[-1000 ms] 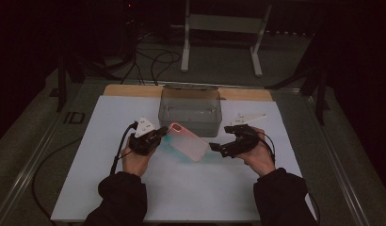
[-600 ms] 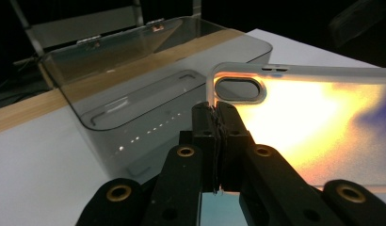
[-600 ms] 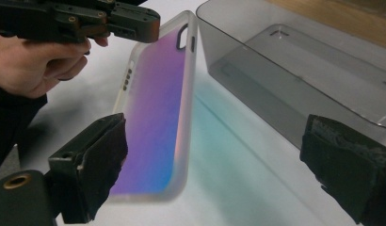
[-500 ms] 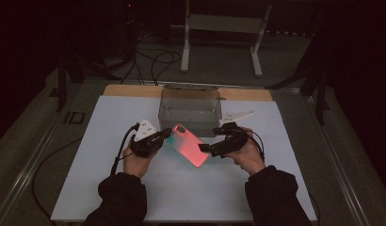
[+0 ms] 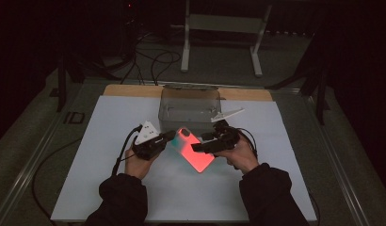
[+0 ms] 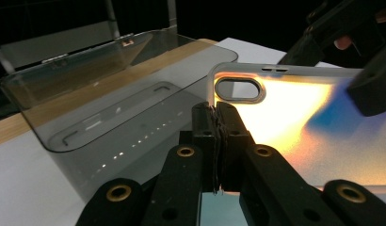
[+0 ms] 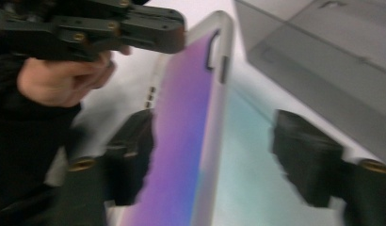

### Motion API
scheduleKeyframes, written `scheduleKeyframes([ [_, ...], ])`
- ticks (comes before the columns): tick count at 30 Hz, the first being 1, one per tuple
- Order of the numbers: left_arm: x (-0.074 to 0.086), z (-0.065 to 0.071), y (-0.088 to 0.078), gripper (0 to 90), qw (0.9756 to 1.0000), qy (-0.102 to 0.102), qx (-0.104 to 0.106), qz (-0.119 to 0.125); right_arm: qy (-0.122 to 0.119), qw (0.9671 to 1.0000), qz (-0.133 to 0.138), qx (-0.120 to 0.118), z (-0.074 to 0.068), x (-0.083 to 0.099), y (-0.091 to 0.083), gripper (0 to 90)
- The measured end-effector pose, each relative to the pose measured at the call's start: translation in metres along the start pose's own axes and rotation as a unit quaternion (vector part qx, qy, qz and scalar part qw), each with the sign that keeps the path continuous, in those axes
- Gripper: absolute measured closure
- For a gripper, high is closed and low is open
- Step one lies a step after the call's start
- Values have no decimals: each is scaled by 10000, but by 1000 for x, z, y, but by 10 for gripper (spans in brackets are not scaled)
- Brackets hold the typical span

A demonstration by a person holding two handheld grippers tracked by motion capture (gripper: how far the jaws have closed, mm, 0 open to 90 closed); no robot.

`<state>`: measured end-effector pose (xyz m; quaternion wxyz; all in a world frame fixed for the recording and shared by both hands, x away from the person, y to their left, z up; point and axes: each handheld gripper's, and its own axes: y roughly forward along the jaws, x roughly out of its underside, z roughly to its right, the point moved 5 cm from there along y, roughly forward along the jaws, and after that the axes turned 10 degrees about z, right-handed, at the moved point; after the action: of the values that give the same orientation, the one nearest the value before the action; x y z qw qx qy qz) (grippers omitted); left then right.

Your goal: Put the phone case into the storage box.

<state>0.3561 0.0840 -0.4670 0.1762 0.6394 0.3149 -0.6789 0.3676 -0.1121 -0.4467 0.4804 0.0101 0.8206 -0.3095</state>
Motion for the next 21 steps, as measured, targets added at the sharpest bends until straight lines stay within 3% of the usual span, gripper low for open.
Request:
scheduleKeyframes([
  [10,1,3,1,887,9997,34,247,63,404,9984,-162,-362,0,1,2,662],
  [15,1,4,3,884,9996,61,272,67,600,9968,-338,-411,0,4,1,739],
  [18,2,5,4,882,9996,73,260,65,988,9929,-452,-487,-1,5,1,778],
  [21,2,5,4,879,9996,67,245,89,1356,9886,-497,-414,-2,6,1,798],
])
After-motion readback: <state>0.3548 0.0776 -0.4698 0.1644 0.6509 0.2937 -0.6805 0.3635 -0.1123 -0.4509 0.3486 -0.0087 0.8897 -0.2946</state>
